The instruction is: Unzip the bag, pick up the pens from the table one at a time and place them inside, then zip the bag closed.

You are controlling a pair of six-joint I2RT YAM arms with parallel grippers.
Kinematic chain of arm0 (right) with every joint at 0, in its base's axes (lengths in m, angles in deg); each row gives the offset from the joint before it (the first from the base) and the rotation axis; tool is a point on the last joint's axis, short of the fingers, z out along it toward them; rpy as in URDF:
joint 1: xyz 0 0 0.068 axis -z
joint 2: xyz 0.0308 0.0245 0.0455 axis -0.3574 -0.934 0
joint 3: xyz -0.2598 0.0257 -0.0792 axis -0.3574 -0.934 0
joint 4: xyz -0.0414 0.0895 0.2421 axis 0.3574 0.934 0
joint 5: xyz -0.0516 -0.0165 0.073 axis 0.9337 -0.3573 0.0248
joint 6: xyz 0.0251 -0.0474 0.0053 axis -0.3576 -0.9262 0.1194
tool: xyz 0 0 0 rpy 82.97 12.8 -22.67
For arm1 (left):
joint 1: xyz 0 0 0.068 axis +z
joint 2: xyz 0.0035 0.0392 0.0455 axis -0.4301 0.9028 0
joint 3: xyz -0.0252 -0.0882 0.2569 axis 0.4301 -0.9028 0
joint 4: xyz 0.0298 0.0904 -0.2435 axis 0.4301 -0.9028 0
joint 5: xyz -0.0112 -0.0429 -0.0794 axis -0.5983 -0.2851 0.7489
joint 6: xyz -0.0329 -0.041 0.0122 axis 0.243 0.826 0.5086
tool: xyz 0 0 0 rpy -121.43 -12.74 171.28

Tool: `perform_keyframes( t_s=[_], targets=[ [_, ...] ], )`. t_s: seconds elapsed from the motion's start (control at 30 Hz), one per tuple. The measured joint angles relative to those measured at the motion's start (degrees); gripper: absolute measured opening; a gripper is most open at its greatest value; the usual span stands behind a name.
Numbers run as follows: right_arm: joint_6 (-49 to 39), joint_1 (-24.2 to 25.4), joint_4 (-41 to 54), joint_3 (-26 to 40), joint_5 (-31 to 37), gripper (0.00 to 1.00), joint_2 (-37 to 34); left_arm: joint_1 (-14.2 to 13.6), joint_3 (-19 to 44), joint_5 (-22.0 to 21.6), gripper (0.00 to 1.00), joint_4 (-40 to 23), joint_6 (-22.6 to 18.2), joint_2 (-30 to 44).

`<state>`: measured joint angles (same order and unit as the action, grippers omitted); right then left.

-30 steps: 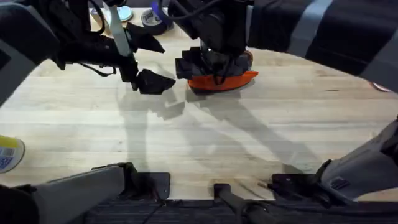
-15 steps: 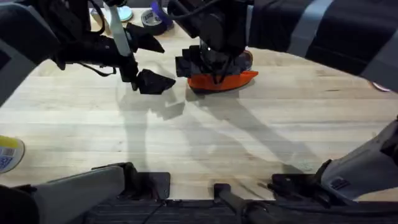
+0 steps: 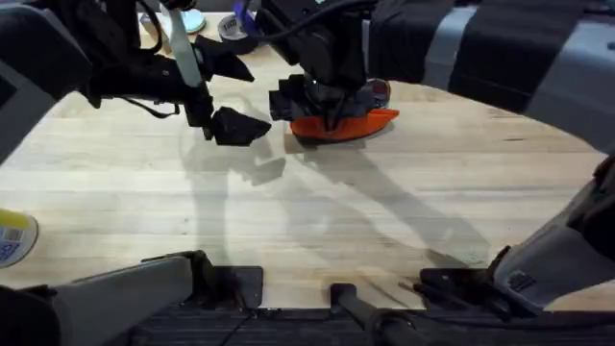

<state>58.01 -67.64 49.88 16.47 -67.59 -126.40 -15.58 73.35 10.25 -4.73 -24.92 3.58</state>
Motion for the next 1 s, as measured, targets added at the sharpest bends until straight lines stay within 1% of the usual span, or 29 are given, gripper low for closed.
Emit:
perform_keyframes(
  t_s=[0.33, 0.5, 0.73, 0.93, 1.0],
  targets=[
    [0.0, 0.6, -0.3, 0.0, 1.1, 0.946, 0.0, 0.0, 0.0, 0.0, 0.994, 0.0, 0.0, 0.0],
    [0.0, 1.3, -0.4, 0.0, 1.1, 0.922, -0.1, 0.0, 0.0, 0.0, 0.995, 0.0, 0.0, 0.0],
    [0.0, 1.3, -0.4, 0.0, 1.1, 0.762, -0.1, 0.0, 0.0, 0.0, 0.995, 0.0, 0.0, 0.0],
    [0.0, 1.3, -0.4, 0.0, 1.1, 0.675, -0.1, 0.0, 0.0, 0.0, 0.995, 0.0, 0.0, 0.0],
    [0.0, 1.3, -0.3, 0.0, 1.1, 0.604, -0.1, 0.0, 0.0, 0.0, 0.995, 0.0, 0.0, 0.0]
  ],
)
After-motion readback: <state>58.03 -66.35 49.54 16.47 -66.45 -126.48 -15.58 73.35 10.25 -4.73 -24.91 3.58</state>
